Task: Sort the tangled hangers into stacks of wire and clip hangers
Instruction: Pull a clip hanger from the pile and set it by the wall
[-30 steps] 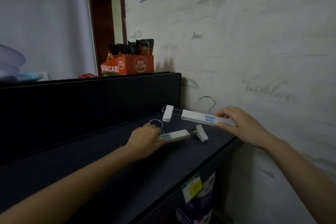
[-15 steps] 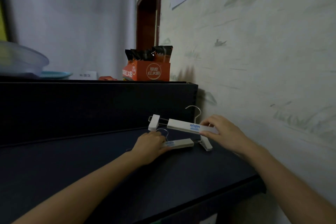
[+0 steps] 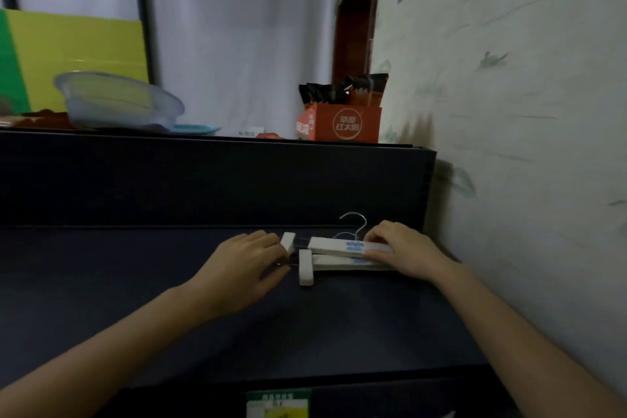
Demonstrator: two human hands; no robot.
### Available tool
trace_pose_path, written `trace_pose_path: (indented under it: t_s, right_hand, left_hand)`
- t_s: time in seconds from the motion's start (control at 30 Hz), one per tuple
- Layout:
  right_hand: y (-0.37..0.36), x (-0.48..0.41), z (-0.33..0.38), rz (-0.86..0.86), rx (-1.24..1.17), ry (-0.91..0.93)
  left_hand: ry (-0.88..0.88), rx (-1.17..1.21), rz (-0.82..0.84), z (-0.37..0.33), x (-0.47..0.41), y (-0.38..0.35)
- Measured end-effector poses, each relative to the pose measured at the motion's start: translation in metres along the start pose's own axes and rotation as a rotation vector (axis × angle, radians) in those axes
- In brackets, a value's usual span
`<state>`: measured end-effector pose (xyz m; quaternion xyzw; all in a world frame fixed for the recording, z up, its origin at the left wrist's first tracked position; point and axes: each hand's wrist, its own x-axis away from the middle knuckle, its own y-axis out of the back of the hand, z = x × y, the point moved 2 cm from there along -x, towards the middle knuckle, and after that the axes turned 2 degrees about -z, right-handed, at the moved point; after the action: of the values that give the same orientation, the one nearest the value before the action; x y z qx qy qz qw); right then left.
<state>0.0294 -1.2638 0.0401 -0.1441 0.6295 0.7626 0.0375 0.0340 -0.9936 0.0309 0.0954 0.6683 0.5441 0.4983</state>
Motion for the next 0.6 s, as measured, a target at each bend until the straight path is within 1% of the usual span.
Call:
trace_pose_path:
  t_s: [0.1, 0.2, 0.27, 0.37, 0.5, 0.6]
  right_hand:
    - [0.001, -0.003, 0.001, 0.045, 0.023, -0.011]
    - [0.009, -0.008, 0.016, -0.025, 0.088, 0.012]
    - [0.014, -0.011, 0.038, -0.092, 0.09, 0.058]
    - [0.017, -0.015, 0.083, -0.139, 0.022, 0.171]
    - [0.006, -0.02, 0.159, -0.128, -0.057, 0.334]
    - [-0.009, -0.027, 0.219, -0.123, -0.089, 0.437]
  left_hand:
    - [0.101, -0.058, 0.033, 0.015, 0.015, 0.009]
    - [0.214, -0.079, 0.091, 0.029, 0.033, 0.02]
    - [0.292, -0.099, 0.11, 0.038, 0.047, 0.029]
    - [0.393, -0.158, 0.098, 0.053, 0.07, 0.047]
    - [0.502, -0.252, 0.077, 0.076, 0.115, 0.081]
    - [0.595, -0.314, 0.099, 0.093, 0.158, 0.111]
